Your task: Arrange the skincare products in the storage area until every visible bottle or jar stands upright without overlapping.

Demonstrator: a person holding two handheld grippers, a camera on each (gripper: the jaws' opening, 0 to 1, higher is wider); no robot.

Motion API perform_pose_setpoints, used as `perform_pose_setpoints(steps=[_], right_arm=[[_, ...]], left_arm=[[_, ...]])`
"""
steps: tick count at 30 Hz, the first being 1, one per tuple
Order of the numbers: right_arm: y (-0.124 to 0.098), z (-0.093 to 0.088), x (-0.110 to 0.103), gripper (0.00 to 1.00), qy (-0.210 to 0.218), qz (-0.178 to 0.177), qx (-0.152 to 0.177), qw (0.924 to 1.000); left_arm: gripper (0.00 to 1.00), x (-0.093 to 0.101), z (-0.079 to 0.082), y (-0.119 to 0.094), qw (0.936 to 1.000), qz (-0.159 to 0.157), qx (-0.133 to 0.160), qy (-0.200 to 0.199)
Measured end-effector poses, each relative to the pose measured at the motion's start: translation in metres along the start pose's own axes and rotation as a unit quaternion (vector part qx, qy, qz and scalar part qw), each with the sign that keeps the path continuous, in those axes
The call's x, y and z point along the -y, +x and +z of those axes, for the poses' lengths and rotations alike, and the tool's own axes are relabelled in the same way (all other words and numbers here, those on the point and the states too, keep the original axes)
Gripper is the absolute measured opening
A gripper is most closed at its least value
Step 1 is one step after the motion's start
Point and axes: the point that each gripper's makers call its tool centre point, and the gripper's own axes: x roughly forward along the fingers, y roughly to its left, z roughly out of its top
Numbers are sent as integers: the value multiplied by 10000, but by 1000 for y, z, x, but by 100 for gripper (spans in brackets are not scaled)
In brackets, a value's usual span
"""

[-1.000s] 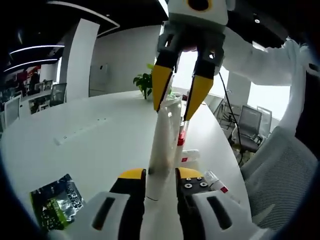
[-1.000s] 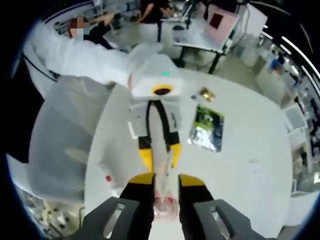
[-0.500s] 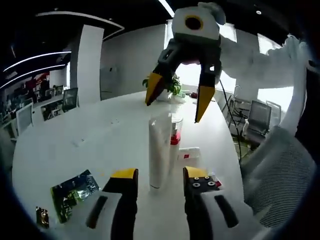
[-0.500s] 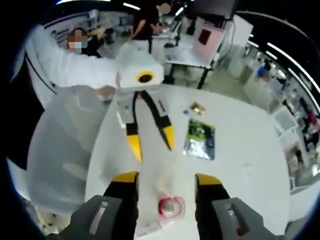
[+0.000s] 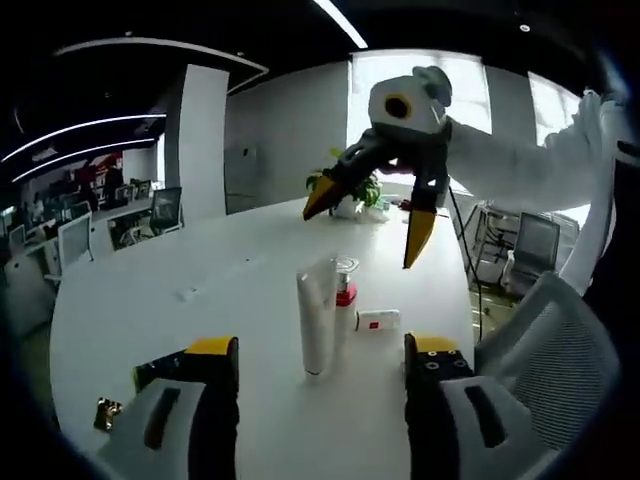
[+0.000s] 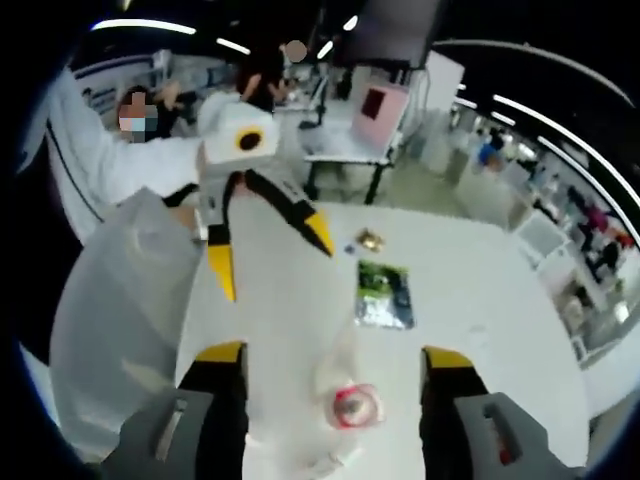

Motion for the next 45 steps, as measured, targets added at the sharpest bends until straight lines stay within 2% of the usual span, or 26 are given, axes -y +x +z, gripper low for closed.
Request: perform_pose_setpoints(steps=[3, 5, 10, 12, 15, 19, 24, 28, 34, 40, 45], right_arm=[[-3, -10, -8, 71, 48, -10, -48, 10000], [-6, -12, -9, 76, 156, -104, -17, 9998], [-13, -13, -15, 83, 378, -221, 92, 9990], [-15, -15, -17, 84, 400, -288, 101, 9987], [-17, -18, -26, 87, 634, -308, 168, 9974], [-20, -25, -37, 94, 721, -353, 117, 9967], [-29, -31, -42, 98, 949, -572, 130, 9938], [-31, -38, -44, 99, 1091, -632, 35, 9920], [-32, -41, -54, 99, 1244, -774, 18, 9892], [-32, -49, -60, 99, 1503, -926, -22, 9843], [-36, -54, -68, 99, 1787, -1139, -8, 9773]], left_arm=[[66, 1, 1, -7, 10000, 12, 68, -71], [67, 3, 0, -9, 10000, 54, 54, -45], [79, 4, 0, -17, 9999, 160, 31, -47], [81, 3, -1, -19, 9998, 188, 35, -23], [84, 3, -3, -20, 9999, 142, -10, -33], [92, 4, -3, -25, 9999, 85, -6, -100], [99, 4, -9, -32, 9999, 18, -119, -119], [99, -4, -12, -38, 9996, 120, -174, -182], [99, -16, -19, -51, 9992, 111, -331, -180], [99, -22, -21, -61, 9992, 93, -352, -136], [99, -31, -22, -71, 9993, 78, -333, -125]])
